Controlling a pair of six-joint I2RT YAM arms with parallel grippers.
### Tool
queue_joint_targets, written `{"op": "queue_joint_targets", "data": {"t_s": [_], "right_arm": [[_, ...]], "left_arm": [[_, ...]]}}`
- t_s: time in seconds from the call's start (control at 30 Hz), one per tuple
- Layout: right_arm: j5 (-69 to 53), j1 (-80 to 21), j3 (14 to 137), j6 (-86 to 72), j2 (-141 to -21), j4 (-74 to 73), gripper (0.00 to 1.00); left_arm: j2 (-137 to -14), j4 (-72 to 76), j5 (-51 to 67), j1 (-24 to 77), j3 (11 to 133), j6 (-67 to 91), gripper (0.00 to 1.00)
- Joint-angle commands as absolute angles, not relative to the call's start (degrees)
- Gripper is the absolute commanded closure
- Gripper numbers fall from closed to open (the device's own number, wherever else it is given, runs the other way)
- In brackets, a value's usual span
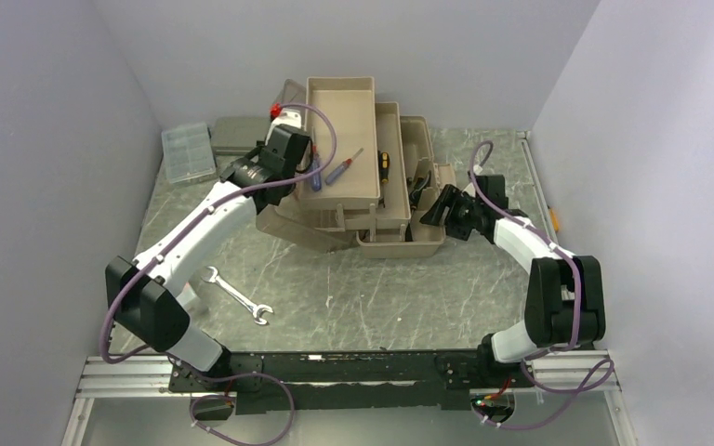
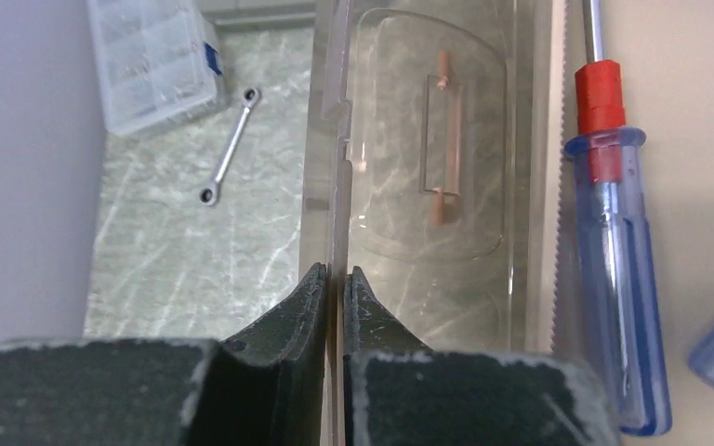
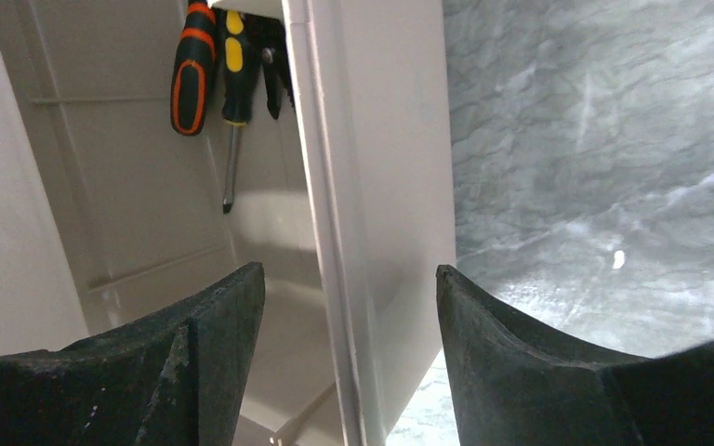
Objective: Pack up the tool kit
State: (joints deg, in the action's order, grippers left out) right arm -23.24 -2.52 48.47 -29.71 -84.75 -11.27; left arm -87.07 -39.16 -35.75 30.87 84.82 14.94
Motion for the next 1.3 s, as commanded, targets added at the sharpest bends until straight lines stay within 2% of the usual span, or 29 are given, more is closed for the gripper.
{"op": "queue_joint_targets", "data": {"t_s": [0.0, 0.17, 0.3, 0.4, 0.53, 0.63, 0.7, 0.77, 0.83, 1.0, 1.13, 1.27], "right_arm": [[-23.74, -5.03, 48.03, -30.44, -83.74, -8.74, 0.31], [-22.14, -8.26, 48.51, -31.25, -84.09, -8.88, 0.32], [-21.28, -10.07, 48.36, -32.26, -84.22, -8.36, 0.32], [-20.54, -10.64, 48.26, -32.76, -83.92, -8.12, 0.33], [-20.16, -10.81, 48.25, -33.17, -83.7, -8.1, 0.33], [-19.79, -10.77, 47.96, -33.55, -83.42, -7.88, 0.33], [-20.02, -10.78, 47.63, -34.0, -83.16, -7.35, 0.33], [-20.38, -10.74, 47.4, -34.48, -83.19, -7.02, 0.33], [-20.58, -10.77, 47.29, -34.54, -82.97, -7.14, 0.33], [-19.49, -10.79, 47.5, -34.05, -82.04, -8.22, 0.32], [-18.84, -10.14, 46.69, -34.46, -81.72, -8.08, 0.31], [-20.02, -7.18, 43.43, -36.53, -78.81, -5.36, 0.31]], "left_arm": [[-86.95, -37.43, -52.89, 33.83, 90.87, 7.65, 1.0], [-87.77, -28.39, -63.17, 40.86, 91.61, -4.6, 1.0], [-88.27, -11.76, -68.89, 46.73, 89.11, -21.57, 1.0], [-89.24, 10.55, -72.56, 50.42, 84.79, -40.49, 1.0], [-95.62, 48.54, -74.78, 54.69, 82.21, -73.39, 1.0], [-105.46, 79.85, -74.59, 57.18, 87.07, -100.38, 1.0], [-113.4, 94.1, -73.68, 58.61, 93.51, -117.25, 1.0], [-119.06, 95.57, -74.81, 59.36, 99.02, -122.15, 1.0], [-120.51, 94.73, -75.43, 60.06, 99.34, -120.18, 1.0], [-118.97, 86.58, -77.42, 61.23, 97.74, -109.08, 1.0], [-118.12, 80.42, -79.06, 62.54, 99.45, -102.64, 0.95], [-117.16, 69.29, -79.15, 63.86, 100.17, -92.24, 0.98]]}}
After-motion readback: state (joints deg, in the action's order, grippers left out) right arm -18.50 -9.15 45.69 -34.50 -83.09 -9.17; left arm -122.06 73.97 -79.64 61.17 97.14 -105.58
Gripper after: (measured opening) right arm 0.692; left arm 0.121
